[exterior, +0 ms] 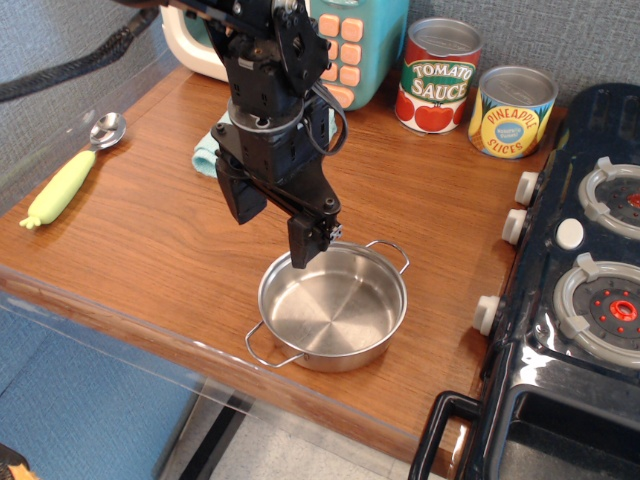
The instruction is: Move spoon to right of towel.
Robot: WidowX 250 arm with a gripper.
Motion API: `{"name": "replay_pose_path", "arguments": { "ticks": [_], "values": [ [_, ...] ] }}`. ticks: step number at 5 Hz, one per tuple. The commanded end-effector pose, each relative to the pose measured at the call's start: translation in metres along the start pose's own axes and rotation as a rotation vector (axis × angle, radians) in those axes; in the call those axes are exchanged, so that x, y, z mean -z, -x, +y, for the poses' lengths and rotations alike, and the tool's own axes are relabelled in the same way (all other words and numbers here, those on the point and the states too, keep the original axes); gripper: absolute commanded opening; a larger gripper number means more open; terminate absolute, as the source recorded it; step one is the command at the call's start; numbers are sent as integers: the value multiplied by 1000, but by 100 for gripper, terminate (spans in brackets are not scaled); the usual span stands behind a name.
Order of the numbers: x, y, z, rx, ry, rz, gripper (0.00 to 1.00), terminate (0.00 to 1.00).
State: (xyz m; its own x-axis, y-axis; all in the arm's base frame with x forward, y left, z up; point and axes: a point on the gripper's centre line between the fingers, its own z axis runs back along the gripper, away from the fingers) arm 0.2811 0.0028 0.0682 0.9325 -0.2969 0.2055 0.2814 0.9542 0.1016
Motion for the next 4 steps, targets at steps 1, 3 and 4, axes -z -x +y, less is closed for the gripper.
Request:
{"name": "replay_pose_path", "arguments": {
  "ticks": [1,3,4],
  "values": [
    [0,0,0,0,0,0,100,0],
    [4,21,81,-282,-20,-45,100,0],
    [6,46,122,-317,-73,16,100,0]
  ]
}}
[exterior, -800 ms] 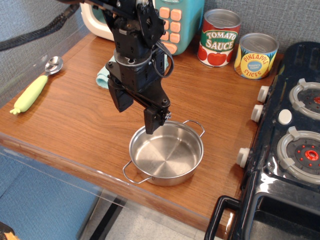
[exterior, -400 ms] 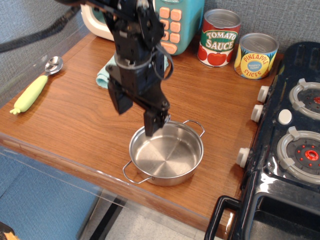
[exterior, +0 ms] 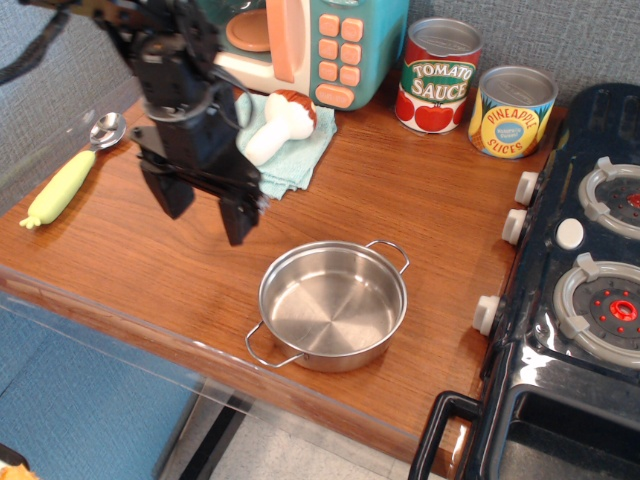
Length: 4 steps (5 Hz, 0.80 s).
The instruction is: Move spoon to right of towel.
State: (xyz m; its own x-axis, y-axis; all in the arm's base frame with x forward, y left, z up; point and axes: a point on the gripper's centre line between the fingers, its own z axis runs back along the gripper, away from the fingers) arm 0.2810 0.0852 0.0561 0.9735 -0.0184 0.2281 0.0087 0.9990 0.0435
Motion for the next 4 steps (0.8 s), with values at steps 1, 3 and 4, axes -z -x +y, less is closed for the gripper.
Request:
{"name": "replay_pose_path", "arguments": {
  "ticks": [1,3,4],
  "values": [
    [-10,19,85,-121,-103,46,100,0],
    [-7,27,115,-189,-122,84,100,0],
    [5,31,122,-213,-108,108,100,0]
  ]
}}
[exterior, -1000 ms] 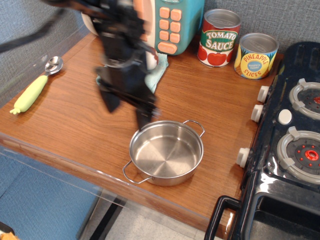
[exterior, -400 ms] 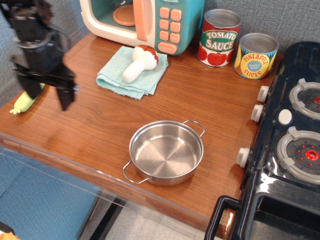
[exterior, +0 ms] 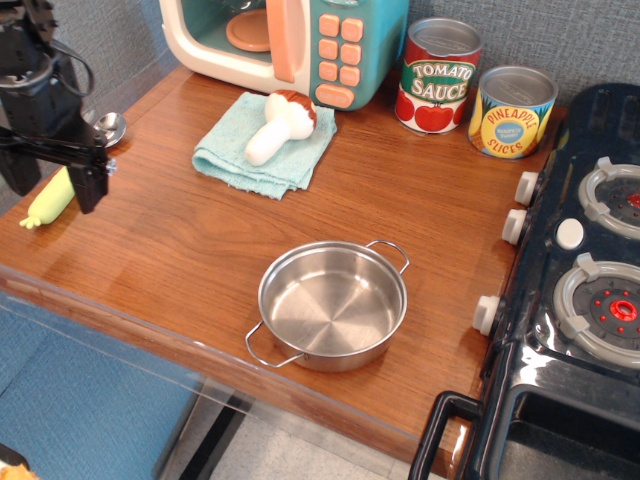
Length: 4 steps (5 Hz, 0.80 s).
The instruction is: Move spoon to right of towel.
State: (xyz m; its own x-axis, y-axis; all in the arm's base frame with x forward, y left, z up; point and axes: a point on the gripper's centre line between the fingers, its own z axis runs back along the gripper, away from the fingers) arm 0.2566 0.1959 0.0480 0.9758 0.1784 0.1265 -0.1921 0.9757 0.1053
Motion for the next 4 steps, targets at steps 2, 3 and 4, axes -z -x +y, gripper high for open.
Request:
{"name": "replay_pose_path", "arguments": {
  "ticks": [2,3,4],
  "values": [
    [13,-3,25,-32,0,57,100,0],
    [18,-1,27,-44,11,70,100,0],
    [23,1,26,-69,17,84,100,0]
  ]
}}
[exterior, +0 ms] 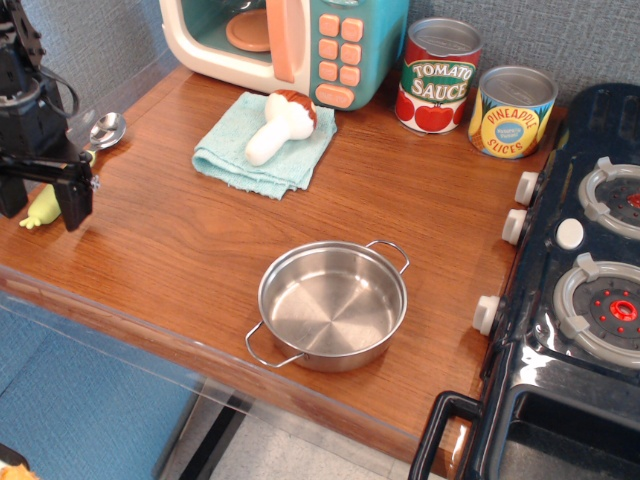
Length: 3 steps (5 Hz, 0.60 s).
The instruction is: Move spoon to right of towel.
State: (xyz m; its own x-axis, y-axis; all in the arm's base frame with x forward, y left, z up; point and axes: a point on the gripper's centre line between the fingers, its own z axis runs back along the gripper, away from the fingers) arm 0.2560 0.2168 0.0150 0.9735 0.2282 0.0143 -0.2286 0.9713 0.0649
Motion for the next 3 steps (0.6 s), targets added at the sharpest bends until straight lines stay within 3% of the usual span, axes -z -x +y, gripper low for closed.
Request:
{"name": "replay_pose_path", "arguments": {
  "ticks": [1,3],
  "values": [
    [-7,4,5,-53,-12,-56,0,0],
    [-8,3,0,-37,-21,-67,0,0]
  ]
}}
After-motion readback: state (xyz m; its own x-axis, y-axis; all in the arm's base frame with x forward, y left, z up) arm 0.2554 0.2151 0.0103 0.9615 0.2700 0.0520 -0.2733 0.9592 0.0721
